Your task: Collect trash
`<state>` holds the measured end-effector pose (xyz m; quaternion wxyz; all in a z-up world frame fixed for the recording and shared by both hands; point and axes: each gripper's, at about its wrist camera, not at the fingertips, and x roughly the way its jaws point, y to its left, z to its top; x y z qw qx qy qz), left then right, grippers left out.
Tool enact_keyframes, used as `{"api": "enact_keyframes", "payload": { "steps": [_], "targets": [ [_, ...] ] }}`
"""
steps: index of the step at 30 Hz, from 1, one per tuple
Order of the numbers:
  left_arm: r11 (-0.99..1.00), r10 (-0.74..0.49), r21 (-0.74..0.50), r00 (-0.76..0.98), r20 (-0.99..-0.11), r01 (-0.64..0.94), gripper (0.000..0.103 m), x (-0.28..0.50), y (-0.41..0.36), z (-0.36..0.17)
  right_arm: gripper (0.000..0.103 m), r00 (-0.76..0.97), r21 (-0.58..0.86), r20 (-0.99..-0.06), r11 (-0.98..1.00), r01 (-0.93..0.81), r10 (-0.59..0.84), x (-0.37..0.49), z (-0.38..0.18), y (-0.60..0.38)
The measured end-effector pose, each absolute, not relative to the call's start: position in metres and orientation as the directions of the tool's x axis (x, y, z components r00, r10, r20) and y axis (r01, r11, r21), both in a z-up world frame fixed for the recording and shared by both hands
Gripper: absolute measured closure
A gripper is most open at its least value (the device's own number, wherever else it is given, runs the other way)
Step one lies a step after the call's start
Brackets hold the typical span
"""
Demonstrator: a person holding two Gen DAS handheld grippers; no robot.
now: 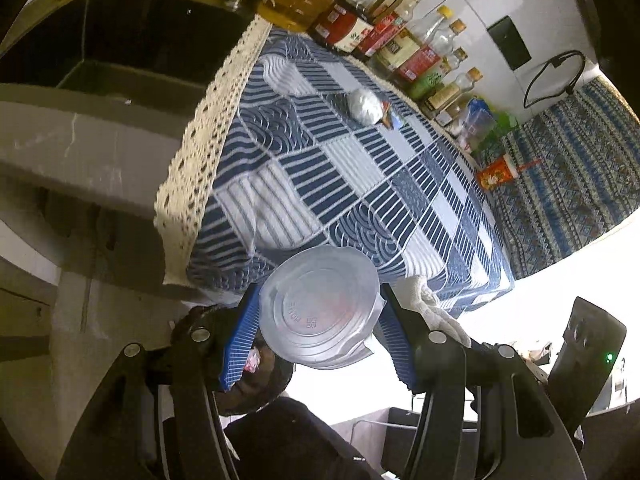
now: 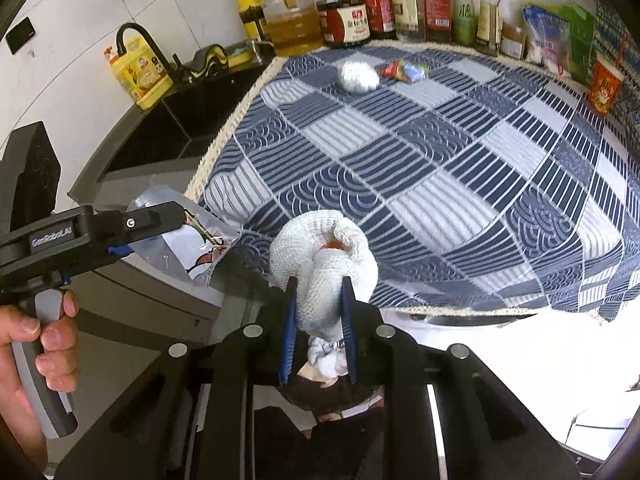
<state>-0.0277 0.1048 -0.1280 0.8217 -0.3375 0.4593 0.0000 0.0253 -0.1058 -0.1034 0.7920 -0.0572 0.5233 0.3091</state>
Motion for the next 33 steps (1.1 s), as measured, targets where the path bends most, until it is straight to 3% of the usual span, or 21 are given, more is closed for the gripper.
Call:
{"api": "enact_keyframes", "payload": {
  "steps": [18, 33],
  "targets": [
    [0.739, -0.342, -0.526, 0.438, -0.831, -0.421, 0.047, -0.036, 0.109, -0.215, 0.081, 0.082, 0.267, -0.932, 0.823, -0.501, 0.352, 0.016, -0.192, -0.110],
    [0.733, -0.358, -0.457, 0.285, -0.889, -0.505, 0.047, -0.031, 0.102, -0.326, 0.081, -0.131, 0.344, -0.939, 0.851, -0.398, 0.319, 0.021, -0.313, -0.100]
  ]
}}
